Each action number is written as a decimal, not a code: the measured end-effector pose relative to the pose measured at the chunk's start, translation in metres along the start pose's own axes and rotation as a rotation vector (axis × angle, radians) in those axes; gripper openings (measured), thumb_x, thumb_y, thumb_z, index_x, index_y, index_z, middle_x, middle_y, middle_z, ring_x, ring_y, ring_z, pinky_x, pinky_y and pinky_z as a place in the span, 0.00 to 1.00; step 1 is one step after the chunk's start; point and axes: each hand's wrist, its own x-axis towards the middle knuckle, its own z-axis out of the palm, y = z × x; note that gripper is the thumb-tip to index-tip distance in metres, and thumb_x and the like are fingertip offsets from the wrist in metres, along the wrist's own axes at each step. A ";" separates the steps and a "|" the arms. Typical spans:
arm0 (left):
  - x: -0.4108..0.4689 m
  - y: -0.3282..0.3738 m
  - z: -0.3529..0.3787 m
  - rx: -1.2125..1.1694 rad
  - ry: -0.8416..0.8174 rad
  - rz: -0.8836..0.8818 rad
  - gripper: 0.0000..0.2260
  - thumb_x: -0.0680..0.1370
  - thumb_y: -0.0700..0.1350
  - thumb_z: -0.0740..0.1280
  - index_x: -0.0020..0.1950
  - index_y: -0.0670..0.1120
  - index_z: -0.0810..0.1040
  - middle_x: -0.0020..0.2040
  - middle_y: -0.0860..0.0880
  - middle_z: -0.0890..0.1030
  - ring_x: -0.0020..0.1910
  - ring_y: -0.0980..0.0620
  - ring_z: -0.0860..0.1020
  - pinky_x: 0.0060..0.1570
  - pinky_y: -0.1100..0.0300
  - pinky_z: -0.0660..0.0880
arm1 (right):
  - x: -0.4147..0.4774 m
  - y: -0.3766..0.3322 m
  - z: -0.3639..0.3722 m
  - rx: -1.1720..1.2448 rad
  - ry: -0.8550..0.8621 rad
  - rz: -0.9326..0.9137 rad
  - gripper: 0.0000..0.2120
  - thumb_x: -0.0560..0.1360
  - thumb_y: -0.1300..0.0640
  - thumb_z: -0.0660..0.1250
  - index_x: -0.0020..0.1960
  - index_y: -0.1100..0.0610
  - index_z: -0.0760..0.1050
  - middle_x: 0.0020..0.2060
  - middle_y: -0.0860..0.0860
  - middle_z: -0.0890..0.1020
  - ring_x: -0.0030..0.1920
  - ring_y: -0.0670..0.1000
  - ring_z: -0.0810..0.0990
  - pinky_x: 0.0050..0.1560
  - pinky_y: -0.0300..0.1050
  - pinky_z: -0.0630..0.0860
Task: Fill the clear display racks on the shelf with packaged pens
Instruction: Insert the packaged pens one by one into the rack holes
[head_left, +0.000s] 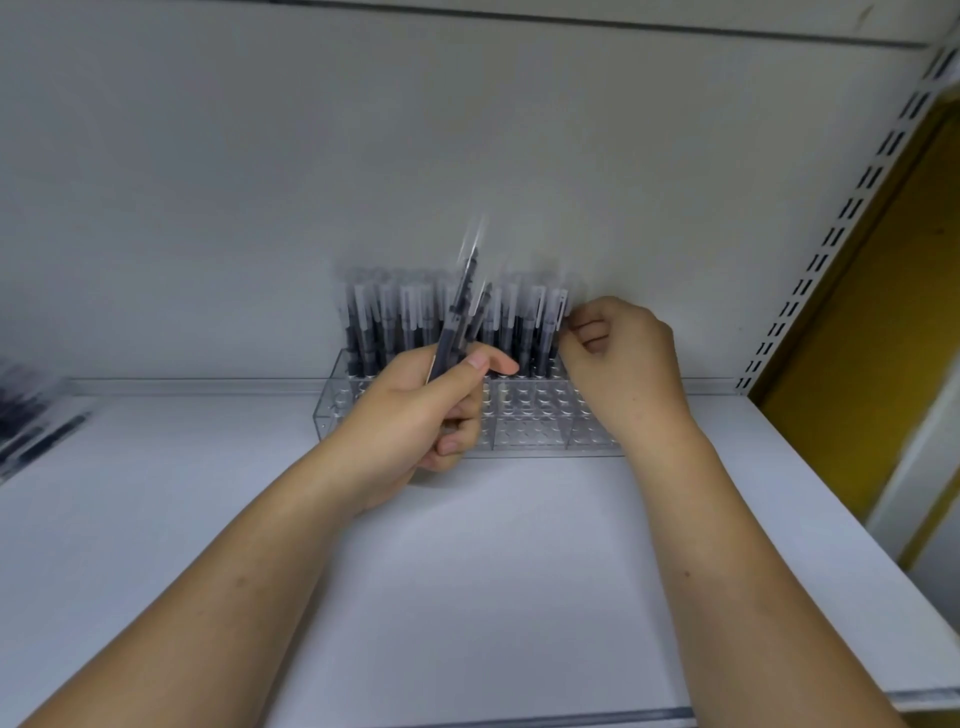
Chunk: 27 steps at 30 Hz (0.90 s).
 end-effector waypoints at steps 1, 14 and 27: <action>0.000 0.000 0.000 0.000 0.001 -0.004 0.12 0.87 0.47 0.60 0.60 0.41 0.78 0.35 0.48 0.58 0.28 0.51 0.59 0.26 0.65 0.56 | -0.001 -0.001 -0.002 0.012 0.040 -0.013 0.04 0.75 0.57 0.71 0.50 0.53 0.82 0.38 0.43 0.83 0.39 0.43 0.82 0.48 0.44 0.81; -0.001 -0.001 0.000 -0.123 -0.169 -0.040 0.08 0.85 0.47 0.62 0.54 0.44 0.77 0.38 0.48 0.68 0.28 0.53 0.62 0.24 0.69 0.56 | -0.025 -0.032 -0.007 0.607 -0.301 -0.122 0.05 0.81 0.62 0.70 0.47 0.56 0.82 0.36 0.50 0.84 0.32 0.48 0.78 0.40 0.41 0.76; -0.001 -0.003 0.000 -0.076 -0.148 -0.029 0.14 0.86 0.47 0.62 0.65 0.41 0.80 0.43 0.47 0.74 0.29 0.51 0.66 0.25 0.63 0.53 | -0.021 -0.030 -0.011 0.822 -0.243 -0.040 0.05 0.80 0.59 0.69 0.50 0.62 0.81 0.43 0.54 0.88 0.40 0.49 0.85 0.39 0.40 0.74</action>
